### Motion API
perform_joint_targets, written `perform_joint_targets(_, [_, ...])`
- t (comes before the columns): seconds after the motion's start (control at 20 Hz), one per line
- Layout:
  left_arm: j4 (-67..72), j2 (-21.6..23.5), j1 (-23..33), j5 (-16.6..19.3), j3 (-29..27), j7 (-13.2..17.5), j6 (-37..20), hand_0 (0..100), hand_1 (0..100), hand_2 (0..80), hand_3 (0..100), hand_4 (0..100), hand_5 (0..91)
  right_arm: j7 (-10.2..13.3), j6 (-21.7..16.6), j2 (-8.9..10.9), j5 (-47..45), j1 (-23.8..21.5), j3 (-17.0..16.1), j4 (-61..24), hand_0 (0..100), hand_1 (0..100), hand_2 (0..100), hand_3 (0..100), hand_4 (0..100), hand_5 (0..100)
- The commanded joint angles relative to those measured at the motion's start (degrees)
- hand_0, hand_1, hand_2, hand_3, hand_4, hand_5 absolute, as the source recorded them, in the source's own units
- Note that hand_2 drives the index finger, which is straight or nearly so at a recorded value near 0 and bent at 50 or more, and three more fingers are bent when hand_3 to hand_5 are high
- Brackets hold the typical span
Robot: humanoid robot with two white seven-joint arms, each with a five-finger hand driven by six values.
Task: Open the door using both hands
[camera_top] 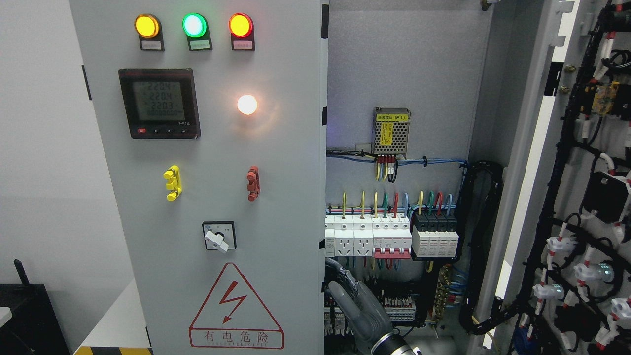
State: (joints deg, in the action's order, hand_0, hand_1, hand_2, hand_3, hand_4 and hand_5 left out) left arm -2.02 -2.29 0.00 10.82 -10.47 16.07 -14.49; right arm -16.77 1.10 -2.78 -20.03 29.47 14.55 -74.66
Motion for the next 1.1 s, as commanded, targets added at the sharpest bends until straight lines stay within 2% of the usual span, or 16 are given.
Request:
perform_joint_targets(0.0, [0.00, 0.00, 1.58, -0.01, 0.01, 0.01, -0.01, 12, 39, 0.0, 0, 0, 0.0, -0.37, -0.05, 0.58, -0.09, -0.02, 0.04, 0.04, 12, 39, 0, 0, 0, 0])
perform_joint_targets(0.6, [0.00, 0.00, 1.58, -0.01, 0.01, 0.01, -0.01, 12, 39, 0.0, 0, 0, 0.0, -0.55, -0.05, 0.59, -0.53, 0.24, 0.22, -0.31, 12, 39, 0, 0, 0, 0])
perform_joint_targets(0.75, [-0.09, 0.00, 1.58, -0.01, 0.01, 0.01, -0.01, 12, 39, 0.0, 0, 0, 0.0, -2.47, 0.04, 0.67, -0.53, 0.24, 0.48, -0.23, 12, 39, 0, 0, 0, 0])
perform_joint_targets(1.05, [0.00, 0.00, 1.58, -0.01, 0.01, 0.01, -0.01, 12, 39, 0.0, 0, 0, 0.0, -2.74, 0.13, 0.67, -0.53, 0.42, 0.48, 0.13, 12, 39, 0, 0, 0, 0])
